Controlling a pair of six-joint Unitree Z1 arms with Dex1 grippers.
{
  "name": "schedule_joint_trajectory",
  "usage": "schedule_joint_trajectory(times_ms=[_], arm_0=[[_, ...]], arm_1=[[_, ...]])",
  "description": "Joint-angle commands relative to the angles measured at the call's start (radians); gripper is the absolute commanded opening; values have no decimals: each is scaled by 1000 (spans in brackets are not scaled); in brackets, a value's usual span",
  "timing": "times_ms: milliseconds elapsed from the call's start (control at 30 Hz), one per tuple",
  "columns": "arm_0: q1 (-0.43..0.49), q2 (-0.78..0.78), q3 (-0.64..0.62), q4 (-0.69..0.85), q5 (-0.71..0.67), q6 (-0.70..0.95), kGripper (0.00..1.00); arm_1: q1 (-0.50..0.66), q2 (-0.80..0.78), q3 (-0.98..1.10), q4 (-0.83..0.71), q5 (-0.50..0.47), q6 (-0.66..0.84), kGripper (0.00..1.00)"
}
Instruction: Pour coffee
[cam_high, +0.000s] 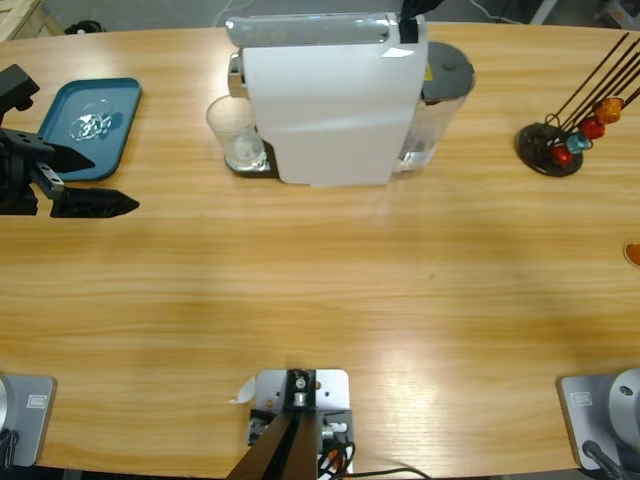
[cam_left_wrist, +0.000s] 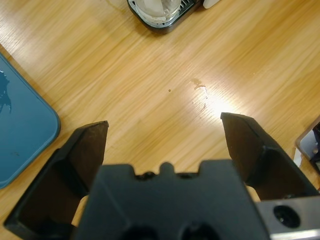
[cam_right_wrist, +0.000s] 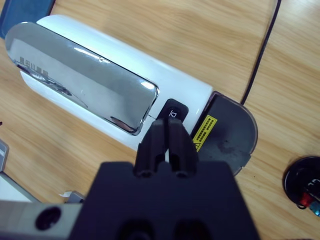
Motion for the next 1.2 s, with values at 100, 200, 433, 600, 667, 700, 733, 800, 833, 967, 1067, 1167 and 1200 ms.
schedule_joint_trajectory(times_ms=[100, 200, 433, 600, 667, 700, 733, 800, 833, 967, 1067, 1167, 1200], arm_0=[[-12, 41, 41, -6, 5, -11, 991], [-14, 37, 46, -6, 5, -11, 991], [-17, 41, 49, -7, 5, -11, 991], [-17, 41, 51, -7, 5, -11, 991], [-17, 43, 51, -8, 5, -11, 991], [-17, 43, 51, -8, 5, -11, 991], [-17, 43, 51, -8, 5, -11, 991], [-17, 43, 51, -8, 5, -11, 991], [-17, 43, 52, -8, 5, -11, 991], [-17, 46, 54, -10, 5, -11, 991], [-17, 47, 56, -15, 5, -11, 991], [-17, 48, 57, -17, 5, -11, 991], [-17, 49, 59, -18, 5, -11, 991]], arm_1=[[-12, 56, -24, -10, -20, -6, 0], [-12, 63, -24, -14, -19, -8, 0], [-18, 66, -22, -16, -25, -10, 0], [-21, 59, -17, -13, -38, -10, 0], [-21, 57, -15, -13, -39, -10, 0], [-21, 57, -15, -14, -39, -10, 0], [-21, 58, -15, -15, -37, -10, 0], [-21, 59, -15, -16, -35, -10, 0], [-21, 60, -15, -16, -33, -10, 0], [-20, 61, -6, -12, -33, -10, 0], [-20, 60, -4, -12, -34, -10, 0], [-20, 62, -4, -12, -34, -10, 0], [-20, 63, -2, -12, -33, -10, 0]])
